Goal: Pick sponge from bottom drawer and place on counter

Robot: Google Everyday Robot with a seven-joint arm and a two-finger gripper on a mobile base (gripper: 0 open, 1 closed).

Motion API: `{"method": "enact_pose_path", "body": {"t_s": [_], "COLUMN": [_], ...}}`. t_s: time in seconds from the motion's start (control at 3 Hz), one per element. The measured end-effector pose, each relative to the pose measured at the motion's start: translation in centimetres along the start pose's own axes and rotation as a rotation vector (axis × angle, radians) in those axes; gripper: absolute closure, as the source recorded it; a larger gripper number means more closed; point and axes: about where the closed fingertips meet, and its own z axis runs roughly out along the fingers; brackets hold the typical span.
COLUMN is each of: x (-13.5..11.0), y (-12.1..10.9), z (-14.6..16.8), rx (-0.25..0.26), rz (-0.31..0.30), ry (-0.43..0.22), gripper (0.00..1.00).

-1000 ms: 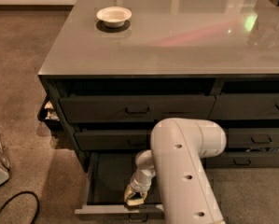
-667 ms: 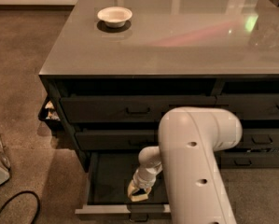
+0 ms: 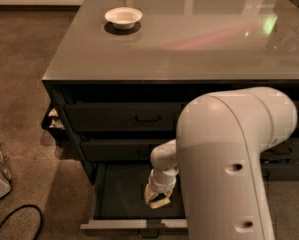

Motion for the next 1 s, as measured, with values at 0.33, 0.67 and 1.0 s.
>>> {"method": "enact_pose_path", "body": {"t_s": [0.33,0.67,1.0], "x": [1.4,2.9,4.8], "y": [-0.9,-2.5,-4.4], "z": [-6.0,-11.2,-16.4], "rx": [0.095,0.166,0.218], "rz": [-0.065,-0.08,-0.048], "ry": [0.062,0.125,0.171], "gripper": [1.0,1.0,1.0]}}
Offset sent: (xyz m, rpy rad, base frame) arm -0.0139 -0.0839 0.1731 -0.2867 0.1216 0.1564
